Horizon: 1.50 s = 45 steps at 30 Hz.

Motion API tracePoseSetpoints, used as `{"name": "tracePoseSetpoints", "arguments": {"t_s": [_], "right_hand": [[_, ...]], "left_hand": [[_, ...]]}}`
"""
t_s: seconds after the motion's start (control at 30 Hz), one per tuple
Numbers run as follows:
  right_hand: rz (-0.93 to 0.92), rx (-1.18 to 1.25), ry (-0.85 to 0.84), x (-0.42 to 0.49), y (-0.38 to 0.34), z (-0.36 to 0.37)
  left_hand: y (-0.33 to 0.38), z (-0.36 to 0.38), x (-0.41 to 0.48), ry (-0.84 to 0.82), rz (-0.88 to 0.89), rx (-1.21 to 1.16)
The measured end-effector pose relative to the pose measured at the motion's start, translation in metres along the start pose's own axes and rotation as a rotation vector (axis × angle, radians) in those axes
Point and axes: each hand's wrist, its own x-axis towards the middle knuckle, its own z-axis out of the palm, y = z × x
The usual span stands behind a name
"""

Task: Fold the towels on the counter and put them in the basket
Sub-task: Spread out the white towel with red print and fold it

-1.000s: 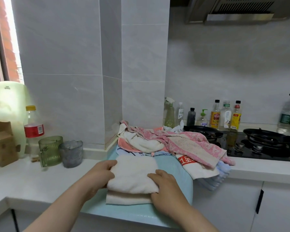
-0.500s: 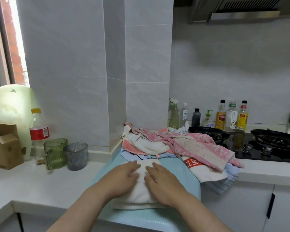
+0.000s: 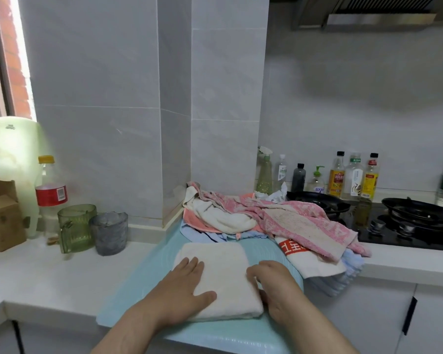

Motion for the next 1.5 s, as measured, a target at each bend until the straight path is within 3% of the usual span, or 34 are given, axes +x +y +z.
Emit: {"name": "tracePoseSetpoints", "arguments": {"t_s": [0.1,0.2,0.3,0.43,0.5,0.7,0.8,0.87,0.93,1.07,1.3,1.4,1.5], "right_hand": [[0.142,0.115,-0.09,-0.004,-0.013,0.001],[0.145,-0.14,-0.134,-0.016,-0.021,0.01],[-0.041,-0.476,-0.125,-0.022,-0.022,0.012],[-0.394,-0.531,-0.231,-0.037,-0.037,-0.001],[-0.541,-0.566,-0.272,-0.046,-0.049,-0.01],[-0.73,-0.574,-0.315,-0.065,-0.078,-0.032],[-0.627,-0.283,-0.224,-0.066,-0.081,-0.045],[-0.453,0.084,-0.275,-0.065,-0.069,-0.048],[-0.277,0.283,-0.39,-0.067,-0.053,-0.045],[-0.204,0.18,-0.342,-0.068,-0.048,-0.039],[-0.001,0.198,-0.238,-0.035,-0.064,-0.028],[0.039,0.115,-0.181,-0.012,-0.055,-0.02],[-0.024,-0.122,-0.128,0.007,-0.047,-0.019]], "left_hand": [[0.0,-0.002,-0.003,-0.008,0.006,-0.011],[0.0,0.0,-0.008,0.035,0.016,-0.021],[0.003,-0.005,-0.016,0.061,0.0,-0.051],[0.009,-0.054,-0.024,0.378,0.097,-0.407],[0.013,-0.086,-0.027,0.458,0.128,-0.505],[0.032,-0.138,-0.042,0.213,0.176,-0.627],[0.038,-0.138,-0.048,0.225,0.199,-0.832],[0.039,-0.134,-0.049,0.241,0.173,-1.028],[0.041,-0.129,-0.049,0.244,0.125,-1.13],[0.04,-0.117,-0.043,0.231,-0.016,-1.219],[0.011,-0.077,-0.009,0.066,-0.259,-1.396],[0.004,-0.063,0.009,0.131,-0.238,-1.312],[0.0,-0.054,0.019,0.177,-0.14,-1.234]]}}
